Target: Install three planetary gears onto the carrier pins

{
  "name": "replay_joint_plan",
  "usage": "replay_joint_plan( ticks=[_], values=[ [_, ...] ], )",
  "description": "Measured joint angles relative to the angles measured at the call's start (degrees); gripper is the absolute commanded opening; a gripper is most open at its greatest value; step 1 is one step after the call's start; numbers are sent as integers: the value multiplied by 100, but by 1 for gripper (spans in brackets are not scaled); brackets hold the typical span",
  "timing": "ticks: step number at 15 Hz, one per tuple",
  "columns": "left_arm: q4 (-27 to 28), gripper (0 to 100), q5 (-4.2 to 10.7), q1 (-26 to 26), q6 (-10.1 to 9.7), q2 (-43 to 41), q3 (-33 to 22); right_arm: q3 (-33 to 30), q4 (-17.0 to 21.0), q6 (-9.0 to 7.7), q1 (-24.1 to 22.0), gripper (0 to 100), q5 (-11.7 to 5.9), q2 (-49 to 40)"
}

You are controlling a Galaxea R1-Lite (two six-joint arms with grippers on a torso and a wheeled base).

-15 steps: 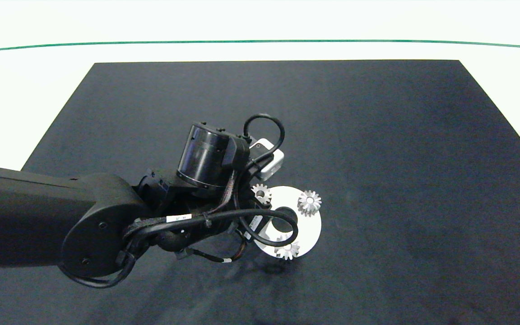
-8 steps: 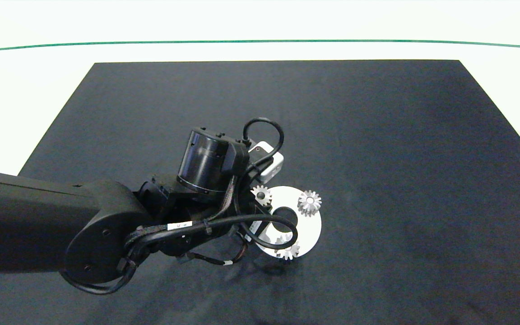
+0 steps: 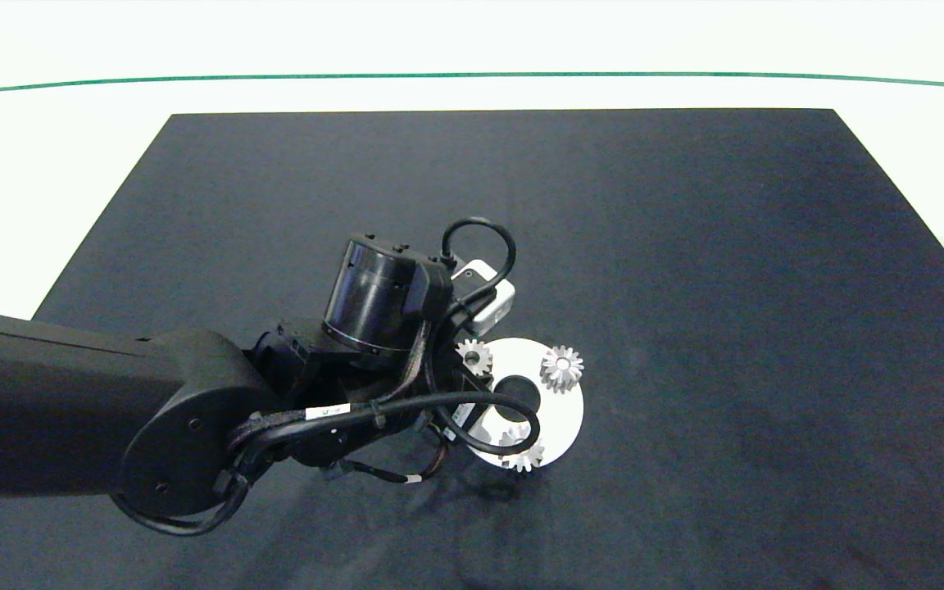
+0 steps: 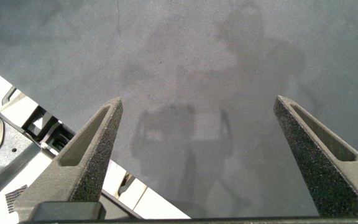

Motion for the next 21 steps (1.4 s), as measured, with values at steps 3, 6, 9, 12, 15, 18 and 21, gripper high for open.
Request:
replay_joint_plan(
  ticks=[3,6,9,12,15,18,21],
  values=[
    [-1,0,-40,-1,6,0,-6,0,1,-2,0,100,2,-2],
    [-11,0,-96,-23,20,16,-13,0,-2,-2,0,100,2,-5],
    [-12,0,-110,-23,9,28,-4,0,-2,-4,0,100,5,-5],
    [-11,0,-110,-23,9,28,-6,2,-2,-2,1,100,5,-5],
    [-6,100,-99,-30,30,30,-30,2,-2,-4,4,100,5,-5],
    [-9,100,-96,-32,22,30,-22,0,-5,-4,1,100,5,-7],
    [-17,100,-116,-30,13,30,-28,0,-5,-4,4,100,5,-7]
  ],
)
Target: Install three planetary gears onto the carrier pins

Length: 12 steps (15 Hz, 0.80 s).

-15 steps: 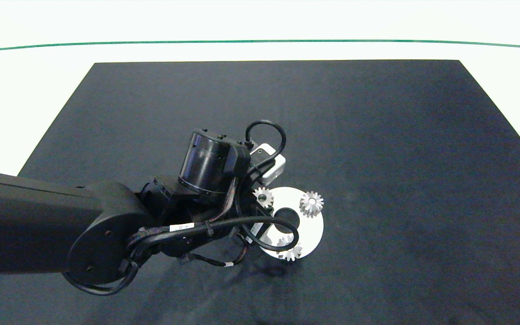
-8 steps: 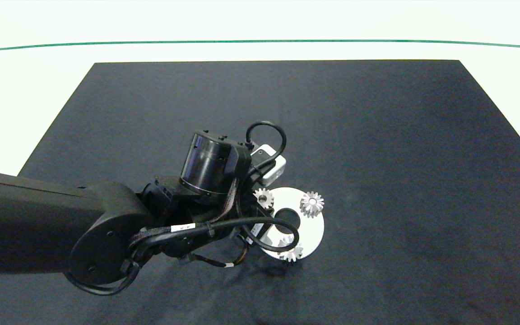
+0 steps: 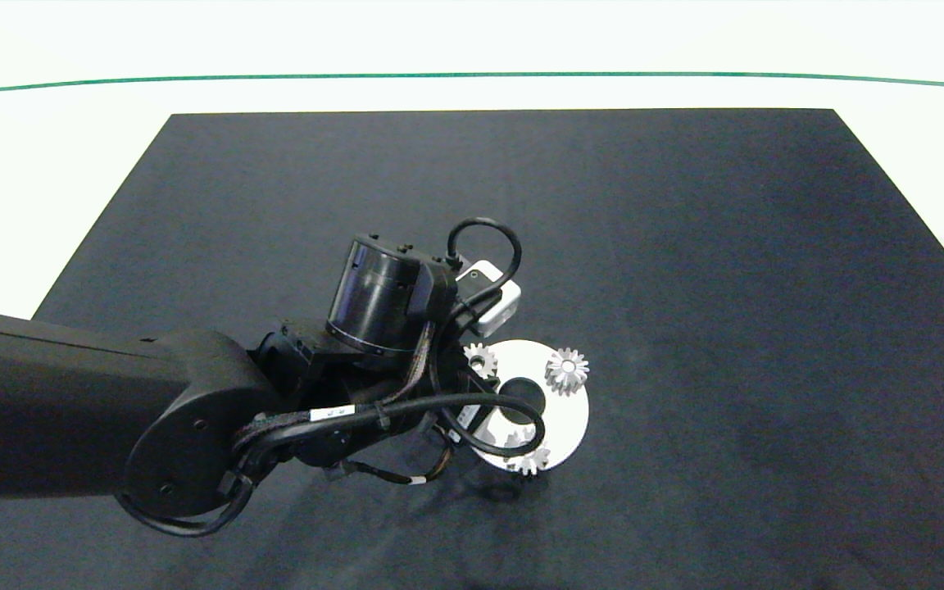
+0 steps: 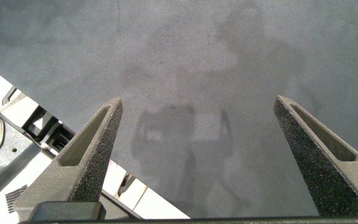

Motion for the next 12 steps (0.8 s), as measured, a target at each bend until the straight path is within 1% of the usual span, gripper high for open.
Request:
replay_joint_plan(
  ticks=[9,10,12],
  values=[
    [20,100,0,99,13,-146,111,-23,0,-2,-4,100,-2,0],
    [30,100,1,171,52,-235,182,-37,-2,0,-4,100,0,0],
    [55,100,0,372,234,-524,386,-80,-2,1,-9,100,-6,2]
  ],
)
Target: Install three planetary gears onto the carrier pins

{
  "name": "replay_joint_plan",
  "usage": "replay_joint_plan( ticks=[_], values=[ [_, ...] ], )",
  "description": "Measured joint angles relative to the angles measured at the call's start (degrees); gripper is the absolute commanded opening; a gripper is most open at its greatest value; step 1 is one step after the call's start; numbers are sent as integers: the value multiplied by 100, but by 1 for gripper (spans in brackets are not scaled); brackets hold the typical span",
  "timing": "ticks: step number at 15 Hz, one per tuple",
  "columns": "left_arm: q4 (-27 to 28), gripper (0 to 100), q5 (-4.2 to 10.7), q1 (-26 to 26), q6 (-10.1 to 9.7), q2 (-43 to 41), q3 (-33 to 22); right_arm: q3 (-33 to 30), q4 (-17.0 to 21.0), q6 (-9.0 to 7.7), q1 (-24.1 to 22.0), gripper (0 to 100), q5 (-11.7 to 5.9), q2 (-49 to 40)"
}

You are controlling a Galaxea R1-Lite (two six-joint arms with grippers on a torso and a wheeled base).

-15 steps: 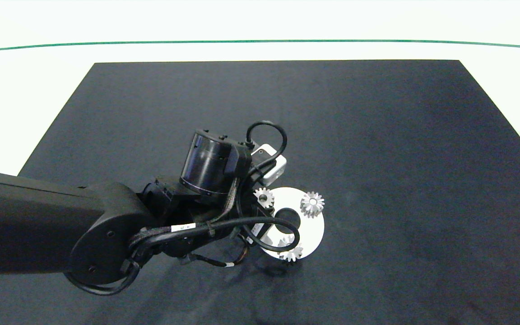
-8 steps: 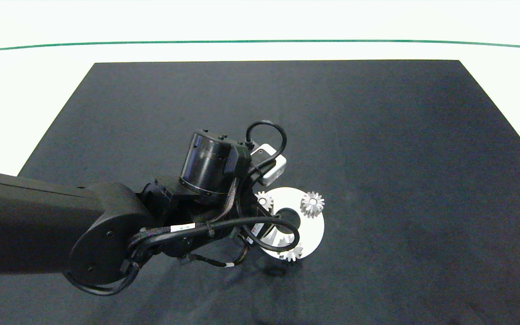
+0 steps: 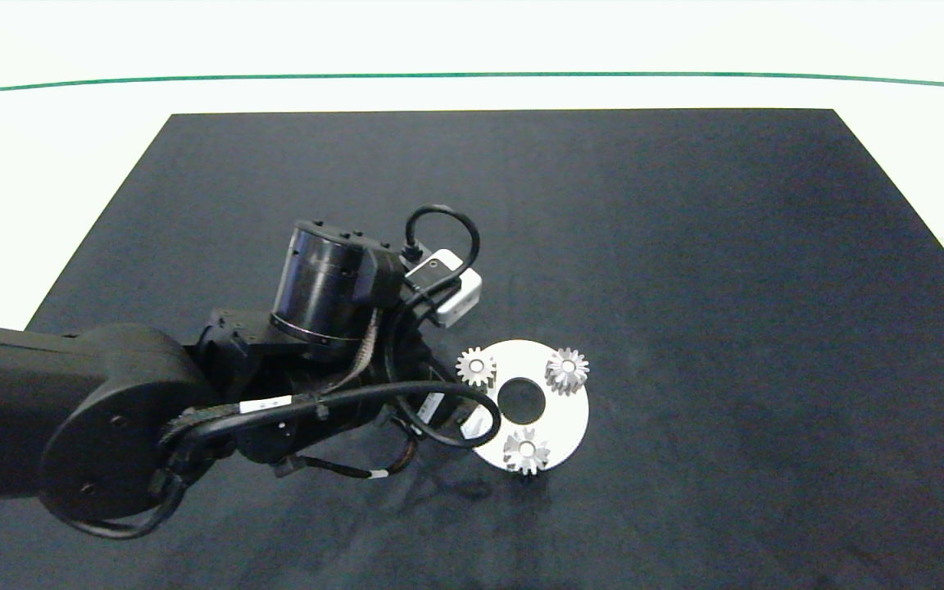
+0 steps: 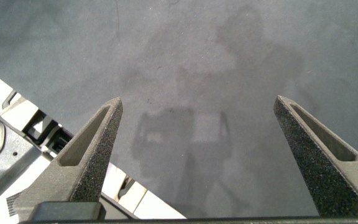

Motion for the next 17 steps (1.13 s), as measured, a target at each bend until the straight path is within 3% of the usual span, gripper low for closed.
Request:
replay_joint_plan(
  ticks=[4,8,10,14,17],
  values=[
    [245,100,-2,556,141,-1012,606,-129,5,-6,-61,100,-79,-22],
    [1192,100,17,1389,150,-2784,1128,-301,20,-4,-260,100,-685,-193],
    [1807,100,30,1954,150,-3849,1295,-291,140,32,-439,100,-840,-466],
    [2803,100,52,3183,172,-6056,1626,-267,628,57,-1549,100,-906,-1270],
    [3337,100,45,3801,196,-7608,1976,-325,1042,60,-2244,100,-901,-2009]
  ],
)
